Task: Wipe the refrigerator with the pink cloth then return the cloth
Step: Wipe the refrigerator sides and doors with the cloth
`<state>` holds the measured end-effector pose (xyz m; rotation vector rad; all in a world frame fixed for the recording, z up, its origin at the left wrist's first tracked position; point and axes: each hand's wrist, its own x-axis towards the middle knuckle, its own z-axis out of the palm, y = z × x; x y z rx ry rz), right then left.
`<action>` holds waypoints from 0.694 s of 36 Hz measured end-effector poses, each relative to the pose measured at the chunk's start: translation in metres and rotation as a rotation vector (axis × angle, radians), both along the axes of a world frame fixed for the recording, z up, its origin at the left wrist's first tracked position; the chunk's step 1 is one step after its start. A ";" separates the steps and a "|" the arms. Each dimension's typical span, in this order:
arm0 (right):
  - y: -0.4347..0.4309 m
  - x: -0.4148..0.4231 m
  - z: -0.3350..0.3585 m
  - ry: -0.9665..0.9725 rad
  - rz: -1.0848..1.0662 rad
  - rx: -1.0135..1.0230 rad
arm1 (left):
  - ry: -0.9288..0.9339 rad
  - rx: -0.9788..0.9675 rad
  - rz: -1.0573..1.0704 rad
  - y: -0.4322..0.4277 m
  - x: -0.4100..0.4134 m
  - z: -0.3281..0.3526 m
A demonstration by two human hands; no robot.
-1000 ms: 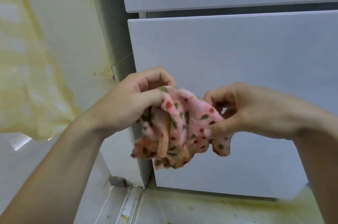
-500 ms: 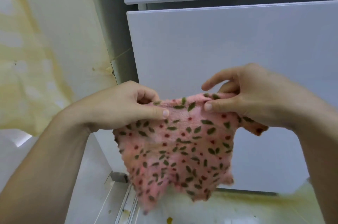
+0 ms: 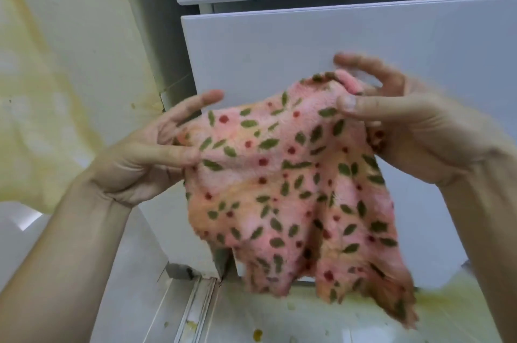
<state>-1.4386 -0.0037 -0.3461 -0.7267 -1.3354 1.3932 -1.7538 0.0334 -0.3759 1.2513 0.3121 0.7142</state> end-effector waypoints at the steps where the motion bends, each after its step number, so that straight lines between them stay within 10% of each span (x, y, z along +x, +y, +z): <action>1: 0.000 0.003 0.000 0.001 0.026 0.039 | -0.089 -0.023 -0.005 0.000 -0.003 -0.003; 7: 0.001 0.006 -0.003 -0.364 -0.246 0.268 | 0.023 0.119 0.549 0.004 0.012 -0.004; 14: 0.002 -0.001 -0.007 -0.783 -0.851 0.553 | 0.584 0.209 0.767 -0.008 0.013 0.018; 25: -0.007 -0.005 0.005 -0.927 -0.797 0.009 | 0.867 0.441 0.940 -0.010 0.010 0.021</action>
